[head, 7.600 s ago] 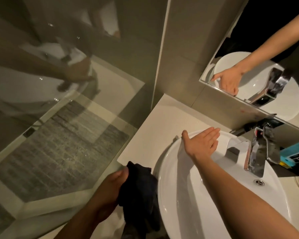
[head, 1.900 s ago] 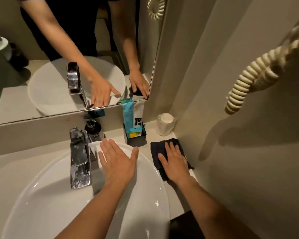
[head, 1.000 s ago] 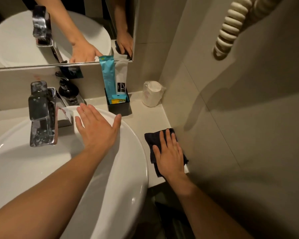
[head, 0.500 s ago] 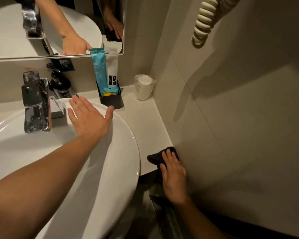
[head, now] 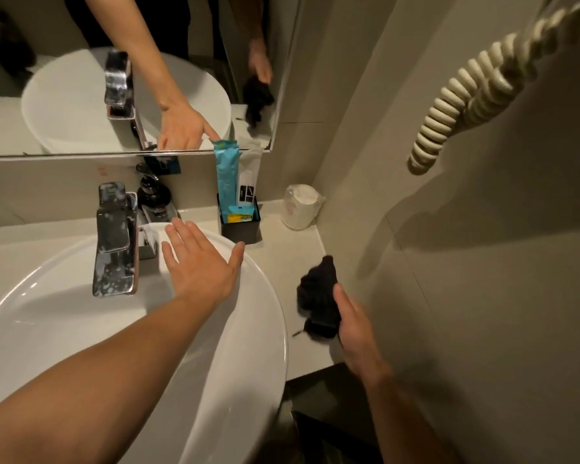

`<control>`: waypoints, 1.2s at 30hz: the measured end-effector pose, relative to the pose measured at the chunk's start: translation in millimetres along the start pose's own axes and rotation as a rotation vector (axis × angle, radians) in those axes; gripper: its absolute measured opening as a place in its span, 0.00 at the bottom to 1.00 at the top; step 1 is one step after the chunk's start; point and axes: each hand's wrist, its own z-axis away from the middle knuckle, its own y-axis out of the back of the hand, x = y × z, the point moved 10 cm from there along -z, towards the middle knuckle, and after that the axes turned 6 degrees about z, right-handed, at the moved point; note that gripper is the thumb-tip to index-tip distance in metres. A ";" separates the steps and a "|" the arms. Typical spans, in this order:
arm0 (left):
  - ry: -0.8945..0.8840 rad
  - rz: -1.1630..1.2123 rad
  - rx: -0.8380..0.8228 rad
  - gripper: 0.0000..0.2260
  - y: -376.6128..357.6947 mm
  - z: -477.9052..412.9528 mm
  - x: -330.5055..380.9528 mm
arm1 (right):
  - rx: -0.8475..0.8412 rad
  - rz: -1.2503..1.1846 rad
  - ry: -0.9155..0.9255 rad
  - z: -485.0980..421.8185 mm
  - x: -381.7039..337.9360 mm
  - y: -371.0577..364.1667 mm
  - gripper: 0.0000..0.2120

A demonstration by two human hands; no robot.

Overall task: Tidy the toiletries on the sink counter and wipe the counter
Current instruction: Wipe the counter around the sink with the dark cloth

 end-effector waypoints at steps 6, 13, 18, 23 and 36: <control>-0.003 -0.025 0.026 0.48 0.1 0.1 -0.2 | -0.196 0.899 0.346 -104.7 -50.7 -70.6 0.23; 0.009 -0.027 0.061 0.48 -2.8 -11.8 -5.2 | -0.293 1.278 0.622 -143.9 -38.3 -139.6 0.25; 0.022 -0.040 0.063 0.48 -6.7 -11.2 -8.7 | -0.349 1.331 0.599 -142.2 -22.1 -141.7 0.25; 0.028 -0.028 0.065 0.48 -5.7 -14.8 -12.0 | -0.356 1.329 0.588 -130.5 -6.0 -138.1 0.23; 0.026 -0.015 0.061 0.49 -8.6 -17.6 -14.2 | -0.278 1.173 0.489 -78.5 34.7 -83.2 0.26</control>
